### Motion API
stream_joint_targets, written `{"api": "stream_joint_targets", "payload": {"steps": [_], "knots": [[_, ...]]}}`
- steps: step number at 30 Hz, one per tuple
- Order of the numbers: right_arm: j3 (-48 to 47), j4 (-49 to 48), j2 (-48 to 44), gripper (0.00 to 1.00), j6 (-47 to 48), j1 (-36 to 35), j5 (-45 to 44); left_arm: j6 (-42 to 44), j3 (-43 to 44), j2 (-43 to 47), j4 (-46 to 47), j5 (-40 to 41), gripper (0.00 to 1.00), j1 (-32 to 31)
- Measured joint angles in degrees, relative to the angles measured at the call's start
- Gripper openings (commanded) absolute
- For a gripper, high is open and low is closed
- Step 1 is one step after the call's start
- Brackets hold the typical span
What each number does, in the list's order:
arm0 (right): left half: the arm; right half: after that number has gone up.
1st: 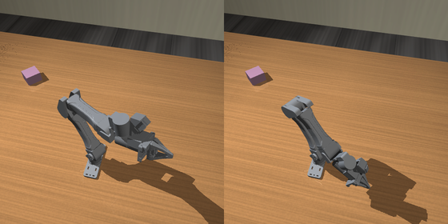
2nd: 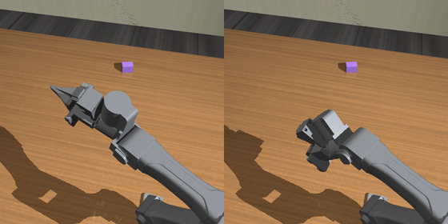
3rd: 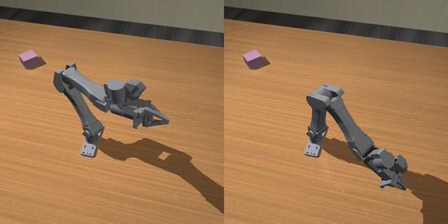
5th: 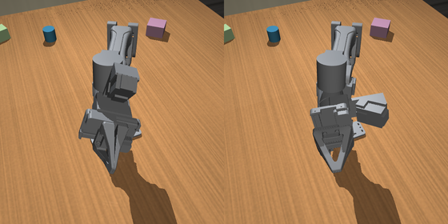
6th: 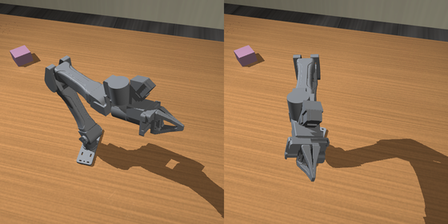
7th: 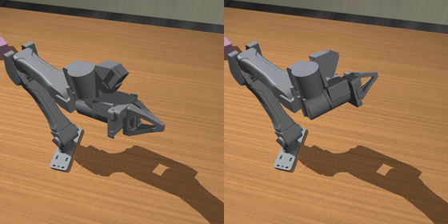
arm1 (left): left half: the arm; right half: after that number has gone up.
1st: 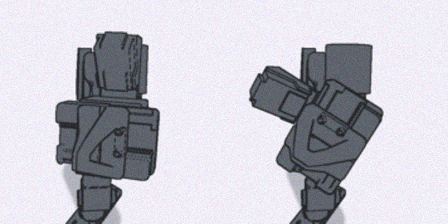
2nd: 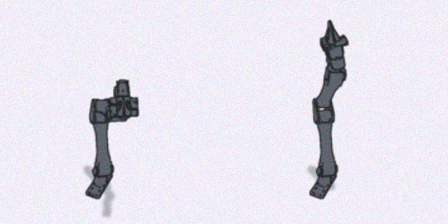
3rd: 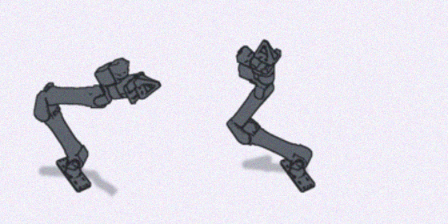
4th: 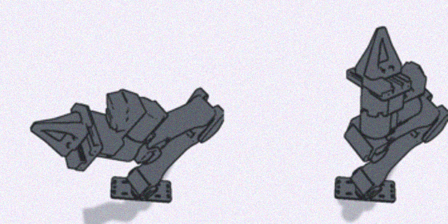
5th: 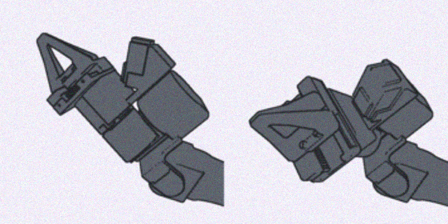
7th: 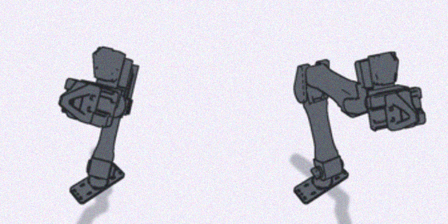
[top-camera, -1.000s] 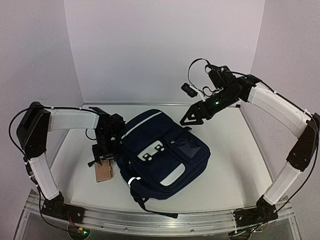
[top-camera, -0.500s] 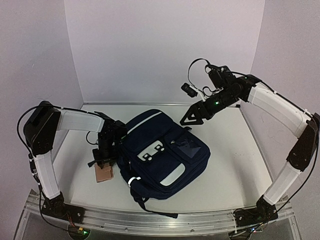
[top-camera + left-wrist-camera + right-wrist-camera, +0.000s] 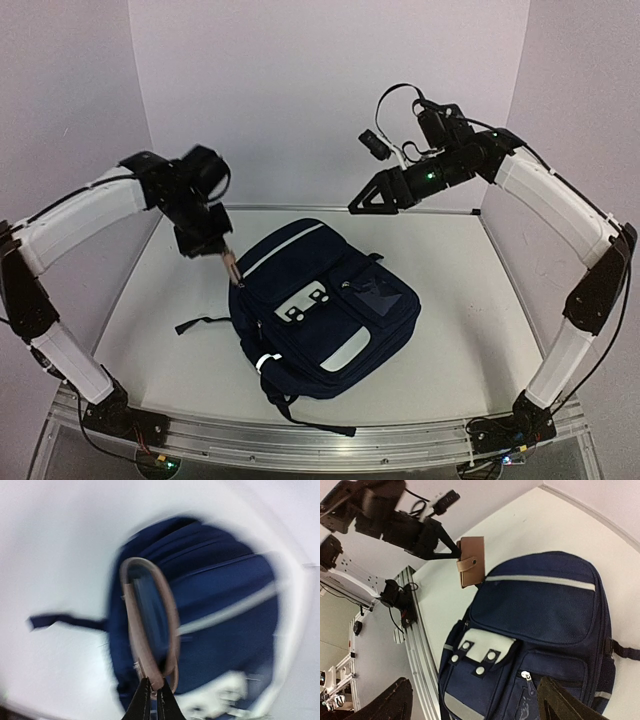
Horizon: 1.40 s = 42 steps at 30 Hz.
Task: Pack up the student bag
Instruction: Pick up the personal item from the center of the board.
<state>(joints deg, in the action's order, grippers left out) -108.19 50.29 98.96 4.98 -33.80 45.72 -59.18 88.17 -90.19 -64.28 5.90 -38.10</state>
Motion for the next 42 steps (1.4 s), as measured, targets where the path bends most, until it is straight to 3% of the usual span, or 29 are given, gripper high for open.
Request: {"api": "stream_joint_targets", "payload": {"steps": [3,8,14,20,31,42], "knots": [[-3.8,-1.5,1.3,0.89,-3.0,0.0,2.3,5.2,5.7,6.5,8.3,-2.3,0.0,0.1],[-5.1,-5.0,1.5,0.92,-9.4,0.0,8.3,11.0,7.7,13.1,24.6,-10.9,0.0,0.0],[-5.1,-11.5,1.5,0.92,-18.4,0.0,15.2,12.8,7.0,10.2,39.8,-20.8,0.0,-0.7],[-5.1,-17.8,2.2,0.93,-25.2,0.0,19.0,11.9,5.0,5.3,49.0,-28.3,0.0,-2.4],[-5.8,-20.8,5.4,0.94,-26.8,-0.3,20.6,8.7,4.7,2.4,57.0,-37.5,0.0,-4.1],[-3.3,-20.7,5.6,0.95,-24.7,2.5,20.8,6.5,4.6,2.6,58.4,-40.7,0.0,-4.1]]}}
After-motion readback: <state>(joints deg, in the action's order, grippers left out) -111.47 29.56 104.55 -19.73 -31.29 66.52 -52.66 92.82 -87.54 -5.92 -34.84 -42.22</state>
